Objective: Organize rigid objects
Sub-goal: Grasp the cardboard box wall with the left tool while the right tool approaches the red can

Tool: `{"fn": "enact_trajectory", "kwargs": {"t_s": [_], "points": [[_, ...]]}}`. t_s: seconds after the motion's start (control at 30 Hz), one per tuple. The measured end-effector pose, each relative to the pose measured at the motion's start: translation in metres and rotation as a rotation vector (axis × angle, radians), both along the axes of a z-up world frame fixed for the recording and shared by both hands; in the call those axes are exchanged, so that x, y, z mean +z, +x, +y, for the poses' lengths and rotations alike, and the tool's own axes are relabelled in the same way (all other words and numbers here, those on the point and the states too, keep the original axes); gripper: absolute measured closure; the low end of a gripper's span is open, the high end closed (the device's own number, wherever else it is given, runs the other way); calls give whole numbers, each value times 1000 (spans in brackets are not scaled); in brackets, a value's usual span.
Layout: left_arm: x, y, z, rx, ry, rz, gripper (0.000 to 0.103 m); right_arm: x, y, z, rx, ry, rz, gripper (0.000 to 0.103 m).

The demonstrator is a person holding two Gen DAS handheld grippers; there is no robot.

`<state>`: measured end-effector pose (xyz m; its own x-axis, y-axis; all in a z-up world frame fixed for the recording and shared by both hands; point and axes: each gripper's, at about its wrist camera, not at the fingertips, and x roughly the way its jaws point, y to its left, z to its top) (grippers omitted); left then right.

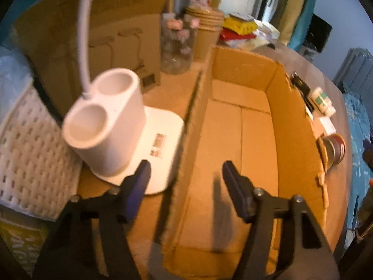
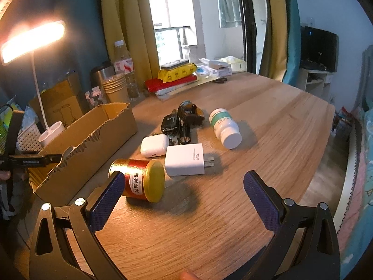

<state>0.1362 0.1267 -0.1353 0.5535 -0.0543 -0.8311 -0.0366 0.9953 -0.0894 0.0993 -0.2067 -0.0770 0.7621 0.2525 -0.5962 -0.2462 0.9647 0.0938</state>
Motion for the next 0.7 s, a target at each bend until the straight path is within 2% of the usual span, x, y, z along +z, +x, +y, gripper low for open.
{"fn": "enact_trajectory", "kwargs": {"t_s": [0.1, 0.33, 0.4, 0.47, 0.5, 0.57, 0.6, 0.7], "points": [[-3, -3, -16, -52, 8, 20, 48, -1, 1, 0, -1, 6, 2, 0], [-5, -23, -55, -112, -10, 49, 50, -9, 5, -9, 0, 25, 20, 0], [-4, -28, -68, -126, -15, 46, 64, -13, 6, -9, 5, 24, 29, 0], [-5, -32, -81, -141, -17, 44, 65, -15, 5, -7, 17, 18, 32, 0], [-5, -34, -84, -130, -20, 38, 65, -16, 5, -5, 29, 16, 30, 0], [-4, -37, -82, -48, -62, 18, 67, -16, 3, -1, 49, 5, 14, 0], [-5, -39, -82, -21, -76, 15, 72, -16, 2, 0, 55, -3, 6, 0], [-5, -44, -77, 51, -115, -5, 76, -13, 3, 5, 85, -17, -20, 0]]}}
